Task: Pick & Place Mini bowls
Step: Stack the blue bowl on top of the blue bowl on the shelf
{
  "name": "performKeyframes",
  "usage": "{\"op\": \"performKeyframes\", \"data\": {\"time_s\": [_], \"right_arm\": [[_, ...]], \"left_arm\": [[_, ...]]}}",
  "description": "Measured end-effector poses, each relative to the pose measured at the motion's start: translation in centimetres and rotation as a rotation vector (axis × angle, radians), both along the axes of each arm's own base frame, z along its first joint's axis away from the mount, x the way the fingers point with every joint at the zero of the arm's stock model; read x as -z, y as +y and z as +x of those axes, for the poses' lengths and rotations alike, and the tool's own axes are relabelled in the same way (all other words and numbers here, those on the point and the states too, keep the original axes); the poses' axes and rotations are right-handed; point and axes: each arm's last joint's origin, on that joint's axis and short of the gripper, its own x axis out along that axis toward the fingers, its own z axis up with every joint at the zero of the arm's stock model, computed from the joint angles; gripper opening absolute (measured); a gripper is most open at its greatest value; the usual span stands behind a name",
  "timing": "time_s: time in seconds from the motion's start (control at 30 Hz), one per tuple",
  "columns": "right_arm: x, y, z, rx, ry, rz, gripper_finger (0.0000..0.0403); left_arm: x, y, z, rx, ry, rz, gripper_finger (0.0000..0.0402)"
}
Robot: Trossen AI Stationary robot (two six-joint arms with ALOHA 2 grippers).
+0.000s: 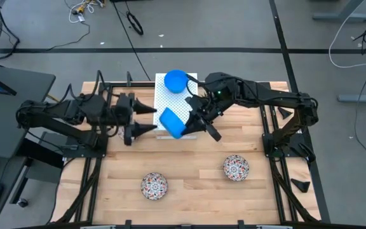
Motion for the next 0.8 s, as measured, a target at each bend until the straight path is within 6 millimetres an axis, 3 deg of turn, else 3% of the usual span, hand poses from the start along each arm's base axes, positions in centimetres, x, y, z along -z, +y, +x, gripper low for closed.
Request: {"op": "performKeyframes", "data": {"time_s": [0.23,0.47,0.8], "right_arm": [[-0.3,-0.1,-0.8,0.067,0.032,-0.03,0.0001],[-0.3,0.0,-1.2,0.213,0.074,-0.159,0.0],[1.1,-0.7,-1.3,0.434,0.234,-0.238,0.0]], "left_arm": [[-0.6,0.4,-1.2,0.004,-0.039,-0.275,0.0385],[-1.3,0.9,-2.6,0.029,-0.085,-0.552,0.0398],[-1.7,1.0,-3.6,0.033,-0.11,-0.663,0.0398]]}}
